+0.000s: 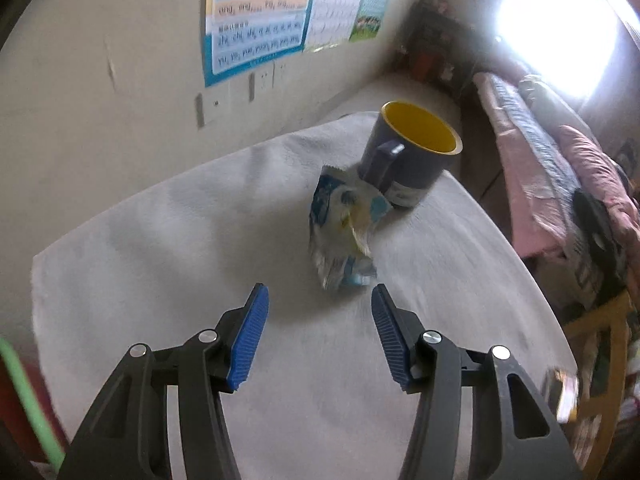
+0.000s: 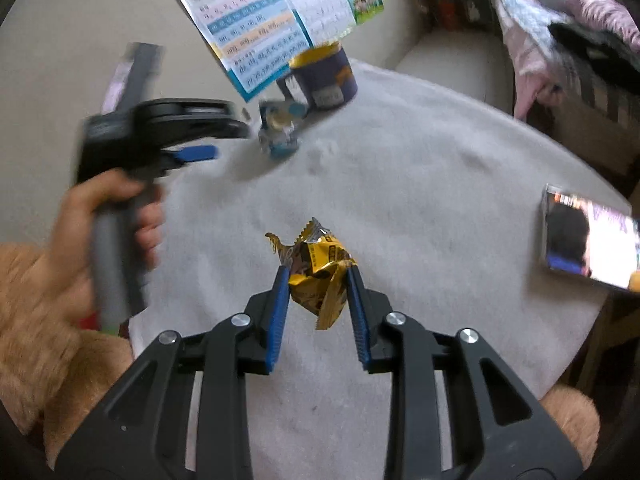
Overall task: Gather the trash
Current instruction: 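Grasp the blue foil packet with the left gripper while the right grasps the small gold wrapper, then carry the blue packet and gold wrapper over the green bucket with both grippers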
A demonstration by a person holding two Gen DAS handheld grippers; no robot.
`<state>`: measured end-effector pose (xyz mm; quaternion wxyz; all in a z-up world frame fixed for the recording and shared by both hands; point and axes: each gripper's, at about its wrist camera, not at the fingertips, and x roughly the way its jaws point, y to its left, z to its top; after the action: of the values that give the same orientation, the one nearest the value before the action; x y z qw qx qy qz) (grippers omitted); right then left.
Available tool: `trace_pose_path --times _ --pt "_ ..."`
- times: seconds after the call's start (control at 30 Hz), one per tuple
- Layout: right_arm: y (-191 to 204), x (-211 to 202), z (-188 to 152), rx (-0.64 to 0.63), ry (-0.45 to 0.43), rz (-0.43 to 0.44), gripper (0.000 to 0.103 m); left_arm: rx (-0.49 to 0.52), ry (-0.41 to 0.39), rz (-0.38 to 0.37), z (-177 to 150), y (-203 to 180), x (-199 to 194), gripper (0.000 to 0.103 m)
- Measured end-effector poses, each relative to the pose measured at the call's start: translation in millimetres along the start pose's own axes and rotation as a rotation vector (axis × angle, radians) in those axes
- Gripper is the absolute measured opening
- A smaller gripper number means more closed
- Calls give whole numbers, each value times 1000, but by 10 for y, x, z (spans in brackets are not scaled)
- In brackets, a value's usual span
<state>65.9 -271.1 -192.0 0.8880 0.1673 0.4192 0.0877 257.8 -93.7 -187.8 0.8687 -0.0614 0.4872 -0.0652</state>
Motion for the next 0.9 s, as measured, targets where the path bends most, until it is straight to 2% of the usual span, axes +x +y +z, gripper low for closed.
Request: trace_pose_path --times 0.23,0.33,0.4,0.43,0.5,0.63,0.8,0.9 --pt "-145 155 -38 52 30 50 29 64 16 24 269 -254 339 49" --pt "-182 188 -52 63 39 58 29 97 85 43 313 -346 541 49" --pt "-179 199 -59 61 40 59 29 86 130 45 320 -337 651 37" --pt "-175 201 -60 56 38 57 29 71 132 36 306 -328 661 34" --pt "-184 197 -63 51 35 56 29 54 104 30 275 -318 596 21" --pt "-187 188 -73 51 35 54 29 79 67 34 151 -286 402 18" --pt "-137 168 -74 29 31 41 29 93 33 50 -104 -70 -41 18" --pt "-82 159 -73 7 29 24 29 45 13 32 -318 95 -408 18"
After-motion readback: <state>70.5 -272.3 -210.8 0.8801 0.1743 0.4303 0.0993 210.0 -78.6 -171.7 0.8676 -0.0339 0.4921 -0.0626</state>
